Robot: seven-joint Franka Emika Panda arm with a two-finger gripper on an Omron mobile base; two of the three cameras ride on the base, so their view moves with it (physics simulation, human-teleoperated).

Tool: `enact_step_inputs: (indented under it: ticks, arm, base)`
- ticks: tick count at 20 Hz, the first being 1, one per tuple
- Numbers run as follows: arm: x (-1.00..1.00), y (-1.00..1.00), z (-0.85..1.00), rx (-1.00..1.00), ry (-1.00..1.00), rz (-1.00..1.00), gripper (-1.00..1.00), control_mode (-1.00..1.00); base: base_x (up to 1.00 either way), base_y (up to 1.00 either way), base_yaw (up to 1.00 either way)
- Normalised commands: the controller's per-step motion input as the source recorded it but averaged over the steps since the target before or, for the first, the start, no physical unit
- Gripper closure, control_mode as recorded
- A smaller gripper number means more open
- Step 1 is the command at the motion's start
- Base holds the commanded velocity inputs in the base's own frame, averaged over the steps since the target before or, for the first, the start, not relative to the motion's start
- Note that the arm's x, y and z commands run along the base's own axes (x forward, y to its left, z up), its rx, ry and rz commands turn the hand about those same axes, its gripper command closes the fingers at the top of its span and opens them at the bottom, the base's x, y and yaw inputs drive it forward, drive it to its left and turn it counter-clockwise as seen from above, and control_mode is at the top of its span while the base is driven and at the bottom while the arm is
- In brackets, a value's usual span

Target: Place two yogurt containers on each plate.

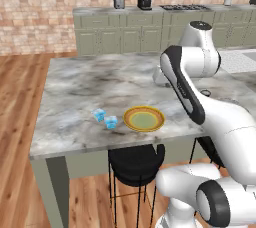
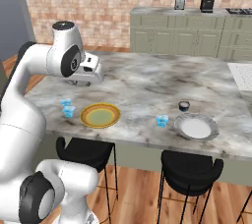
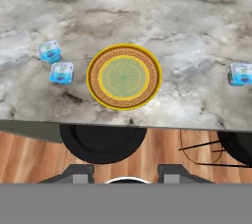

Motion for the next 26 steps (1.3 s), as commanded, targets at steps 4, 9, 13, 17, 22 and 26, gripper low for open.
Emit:
enact_step_inputs:
  ticks: [4,9,13,17,22,26]
  arm:
    - [-0.3,0.04,0.0,0.0,-0.01,0.03,-1.0,-1.0]
    - [-0.46,0.28,-0.21,0.0,0.0,0.05,-1.0,-1.0]
    - [-0.02,0.52,-0.37,0.0,0.04,0.0,-1.0,-1.0]
    - [0.06,0.72,-0.56,0.01,0.13,0.01,-1.0,-1.0]
    - [0.29,0.53,-0.47,0.0,0.09,0.03,-1.0,-1.0]
    - [0.45,0.72,-0.42,-0.02,0.02,0.0,-1.0,-1.0]
  base:
    - [0.0,0.0,0.0]
    - [0.0,0.0,0.0]
    - [0.0,0.0,0.0]
    - [0.0,0.0,0.0]
    - [0.0,0.0,0.0]
    - [0.0,0.0,0.0]
